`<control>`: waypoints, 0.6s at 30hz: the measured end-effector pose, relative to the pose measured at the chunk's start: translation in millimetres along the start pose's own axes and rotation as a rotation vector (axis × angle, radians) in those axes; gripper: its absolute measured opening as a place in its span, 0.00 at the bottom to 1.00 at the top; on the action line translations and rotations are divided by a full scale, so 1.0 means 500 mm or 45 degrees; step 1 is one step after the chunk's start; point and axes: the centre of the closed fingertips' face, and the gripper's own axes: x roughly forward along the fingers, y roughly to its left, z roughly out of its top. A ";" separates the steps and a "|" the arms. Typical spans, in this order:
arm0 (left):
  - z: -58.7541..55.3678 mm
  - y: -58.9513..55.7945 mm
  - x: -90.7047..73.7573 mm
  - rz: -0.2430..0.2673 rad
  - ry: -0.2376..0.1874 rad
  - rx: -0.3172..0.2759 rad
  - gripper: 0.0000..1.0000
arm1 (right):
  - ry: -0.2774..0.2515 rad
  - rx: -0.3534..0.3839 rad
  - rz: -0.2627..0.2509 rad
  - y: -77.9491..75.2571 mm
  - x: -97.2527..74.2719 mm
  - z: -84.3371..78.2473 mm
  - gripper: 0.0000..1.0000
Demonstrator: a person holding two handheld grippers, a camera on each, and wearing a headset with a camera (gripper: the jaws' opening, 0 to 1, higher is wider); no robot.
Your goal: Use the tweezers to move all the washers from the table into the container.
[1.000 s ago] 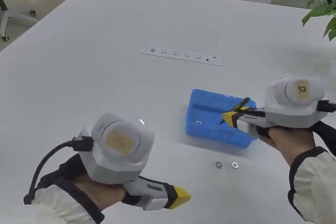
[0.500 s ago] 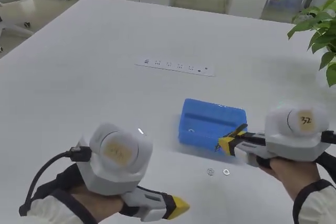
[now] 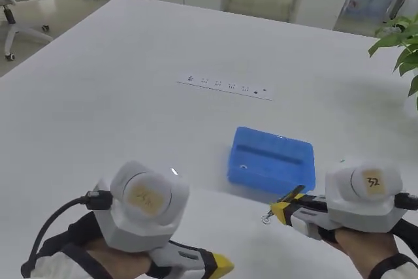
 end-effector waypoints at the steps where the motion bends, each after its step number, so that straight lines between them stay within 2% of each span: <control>1: -0.001 0.001 0.000 0.000 0.001 -0.001 0.82 | 0.004 -0.003 -0.002 -0.001 0.003 -0.003 0.06; 9: -0.005 0.004 0.005 -0.019 0.017 0.001 0.82 | 0.053 0.013 -0.004 -0.006 0.021 -0.027 0.06; 10: -0.006 0.004 0.006 -0.021 0.019 0.000 0.82 | 0.031 0.026 -0.014 -0.010 0.019 -0.022 0.07; 18: -0.012 0.003 0.015 -0.033 0.029 0.006 0.82 | 0.032 0.020 -0.018 -0.004 0.024 -0.022 0.05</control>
